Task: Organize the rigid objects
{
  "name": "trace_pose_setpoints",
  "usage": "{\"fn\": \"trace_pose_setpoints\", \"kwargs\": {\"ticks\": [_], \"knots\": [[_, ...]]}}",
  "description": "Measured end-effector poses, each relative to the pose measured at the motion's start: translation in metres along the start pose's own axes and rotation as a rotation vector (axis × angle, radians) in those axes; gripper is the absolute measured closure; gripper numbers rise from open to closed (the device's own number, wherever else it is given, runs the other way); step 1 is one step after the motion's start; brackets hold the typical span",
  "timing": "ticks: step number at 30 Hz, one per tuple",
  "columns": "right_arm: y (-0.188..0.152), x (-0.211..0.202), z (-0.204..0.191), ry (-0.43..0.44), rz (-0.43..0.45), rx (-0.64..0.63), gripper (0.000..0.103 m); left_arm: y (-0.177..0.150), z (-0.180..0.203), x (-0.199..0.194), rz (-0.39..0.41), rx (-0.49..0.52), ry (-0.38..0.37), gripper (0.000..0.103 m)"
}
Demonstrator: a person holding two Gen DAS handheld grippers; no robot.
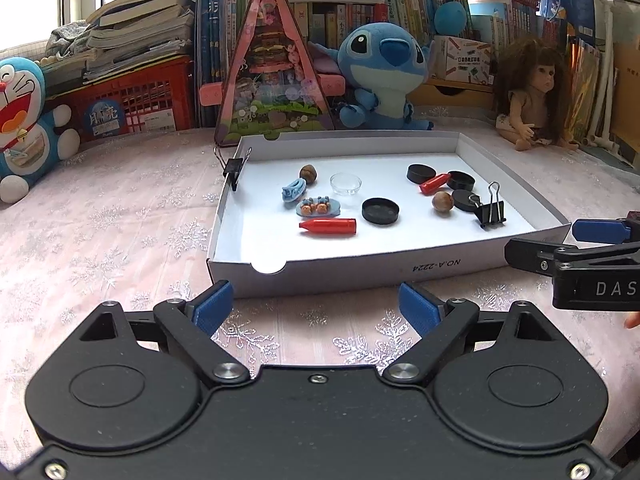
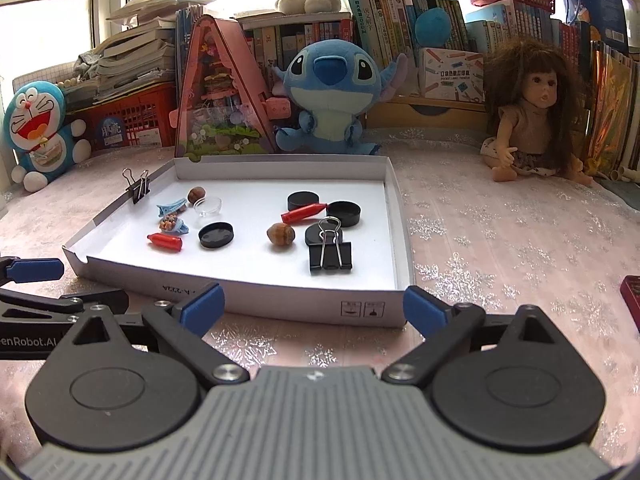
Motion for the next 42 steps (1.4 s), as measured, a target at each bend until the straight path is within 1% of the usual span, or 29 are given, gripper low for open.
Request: {"fn": "trace_pose_setpoints", "kwargs": {"ticks": [6,7,9,14,24,26,42], "knots": [[-0.009,0.01,0.002,-0.027,-0.03,-0.026,0.0,-0.01,-0.008,0.015,-0.052,-0.033,0.034,0.013],[-0.01,0.011,0.003,-0.033,-0.033,-0.025,0.0,-0.011,-0.01,0.017,-0.057,-0.041,0.043,0.012],[-0.011,0.015,0.005,-0.042,-0.037,-0.019,0.0,-0.012,-0.013,0.02,-0.056,-0.051,0.054,0.007],[-0.017,0.024,0.006,-0.054,-0.059,-0.021,0.0,-0.013,-0.017,0.024,-0.049,-0.063,0.063,0.001],[-0.019,0.029,0.008,-0.056,-0.075,-0.011,0.0,-0.011,-0.019,0.026,-0.032,-0.073,0.067,0.001],[-0.019,0.03,0.008,-0.058,-0.076,-0.009,0.0,-0.012,-0.019,0.026,-0.013,-0.067,0.065,0.001],[-0.019,0.031,0.009,-0.049,-0.081,0.001,0.0,-0.01,-0.02,0.03,-0.018,-0.073,0.063,0.0]]}}
Point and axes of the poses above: each gripper's, at about its wrist camera, not at the fingertips, and x roughly the way its jaws point, z to its right, y to its top, the point moved 9 cm from there along x, roughly the way its jaws point, and after that the axes turned 6 degrees about -z, right-handed, at the moved point
